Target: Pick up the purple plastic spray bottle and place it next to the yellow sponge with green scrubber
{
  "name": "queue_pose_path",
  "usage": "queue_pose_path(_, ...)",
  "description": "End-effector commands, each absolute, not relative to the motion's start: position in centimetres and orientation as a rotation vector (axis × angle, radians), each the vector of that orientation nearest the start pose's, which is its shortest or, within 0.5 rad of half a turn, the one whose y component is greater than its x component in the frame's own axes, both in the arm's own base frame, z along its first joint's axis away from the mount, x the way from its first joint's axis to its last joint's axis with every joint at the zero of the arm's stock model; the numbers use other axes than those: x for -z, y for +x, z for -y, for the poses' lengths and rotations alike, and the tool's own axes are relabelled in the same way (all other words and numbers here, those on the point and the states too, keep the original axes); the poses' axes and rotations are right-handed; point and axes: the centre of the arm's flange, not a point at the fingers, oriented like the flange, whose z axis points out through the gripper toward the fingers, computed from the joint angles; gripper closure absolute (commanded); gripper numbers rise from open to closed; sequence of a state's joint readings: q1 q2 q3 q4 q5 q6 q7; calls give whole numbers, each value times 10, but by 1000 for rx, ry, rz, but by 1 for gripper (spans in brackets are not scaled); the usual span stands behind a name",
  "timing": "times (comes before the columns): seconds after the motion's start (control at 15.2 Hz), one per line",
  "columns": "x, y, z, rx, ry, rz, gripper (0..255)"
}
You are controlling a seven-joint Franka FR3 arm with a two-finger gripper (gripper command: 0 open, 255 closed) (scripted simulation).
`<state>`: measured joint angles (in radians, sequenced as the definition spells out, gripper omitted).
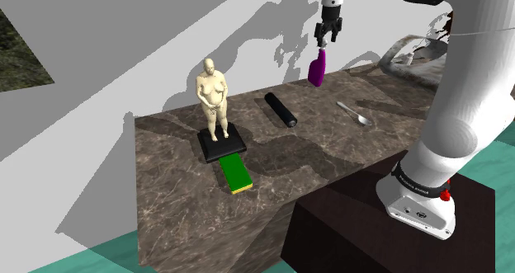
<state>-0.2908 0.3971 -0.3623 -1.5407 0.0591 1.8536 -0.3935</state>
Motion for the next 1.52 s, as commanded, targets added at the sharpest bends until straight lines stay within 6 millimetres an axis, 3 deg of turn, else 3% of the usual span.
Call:
queue_pose_path(0.0, -432, 548, 374, -145, -3154, -406, 0)
queue_pose_path(0.13, -432, 548, 374, -146, -3154, -406, 0)
queue_pose_path(0.2, -432, 548, 374, -146, -3154, -406, 255)
queue_pose_path(0.79, -432, 548, 374, -145, -3154, -406, 255)
queue_pose_path(1.45, -484, 548, 374, -145, -3154, -406, 255)
